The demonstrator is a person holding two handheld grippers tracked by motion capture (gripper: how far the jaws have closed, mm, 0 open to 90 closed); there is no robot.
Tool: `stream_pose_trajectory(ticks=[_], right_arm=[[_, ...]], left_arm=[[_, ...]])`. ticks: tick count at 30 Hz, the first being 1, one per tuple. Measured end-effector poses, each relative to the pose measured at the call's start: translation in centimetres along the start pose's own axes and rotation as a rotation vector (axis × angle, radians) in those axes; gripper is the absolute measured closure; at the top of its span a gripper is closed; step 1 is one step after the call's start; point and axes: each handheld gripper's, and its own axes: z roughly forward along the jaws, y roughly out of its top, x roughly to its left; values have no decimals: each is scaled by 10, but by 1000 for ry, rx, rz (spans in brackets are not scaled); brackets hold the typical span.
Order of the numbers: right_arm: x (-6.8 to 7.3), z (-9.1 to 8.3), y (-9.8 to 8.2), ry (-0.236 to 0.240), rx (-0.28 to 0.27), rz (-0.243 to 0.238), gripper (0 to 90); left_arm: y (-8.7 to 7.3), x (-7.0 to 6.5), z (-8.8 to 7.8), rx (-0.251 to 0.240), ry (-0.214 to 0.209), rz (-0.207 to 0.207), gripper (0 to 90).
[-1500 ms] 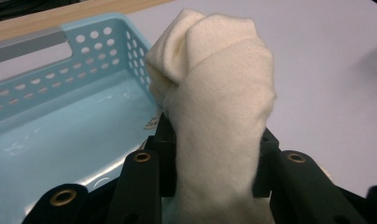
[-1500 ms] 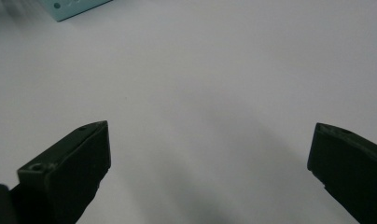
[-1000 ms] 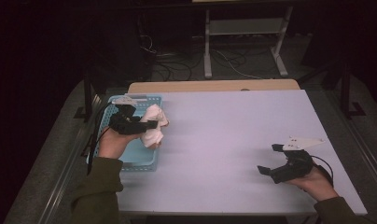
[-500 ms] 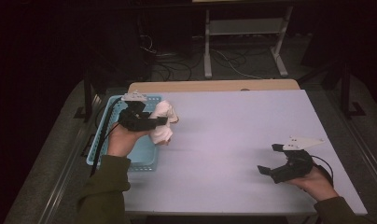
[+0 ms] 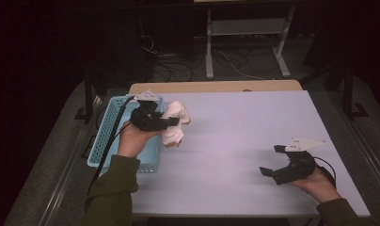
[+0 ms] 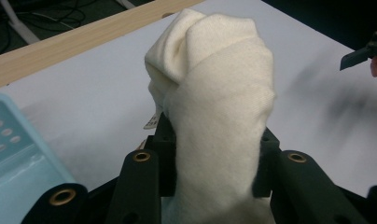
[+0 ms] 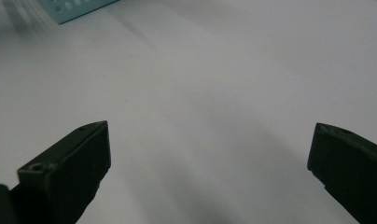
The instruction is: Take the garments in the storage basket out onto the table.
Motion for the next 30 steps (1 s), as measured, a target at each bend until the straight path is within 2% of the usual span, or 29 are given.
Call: stream_pose_trajectory(ticks=[15, 24, 27, 30], right_arm=[[-3, 1, -1, 3, 3, 0, 0], [-6, 4, -4, 14, 12, -14, 0], [-10, 5, -8, 38, 8, 8, 0], [-11, 5, -9, 32, 4, 10, 0]], left_arm=[[13, -17, 27, 10, -43, 36, 629], [16, -25, 43, 20, -64, 39, 629], [17, -27, 47, 22, -69, 44, 629], [18, -29, 50, 16, -80, 37, 629]])
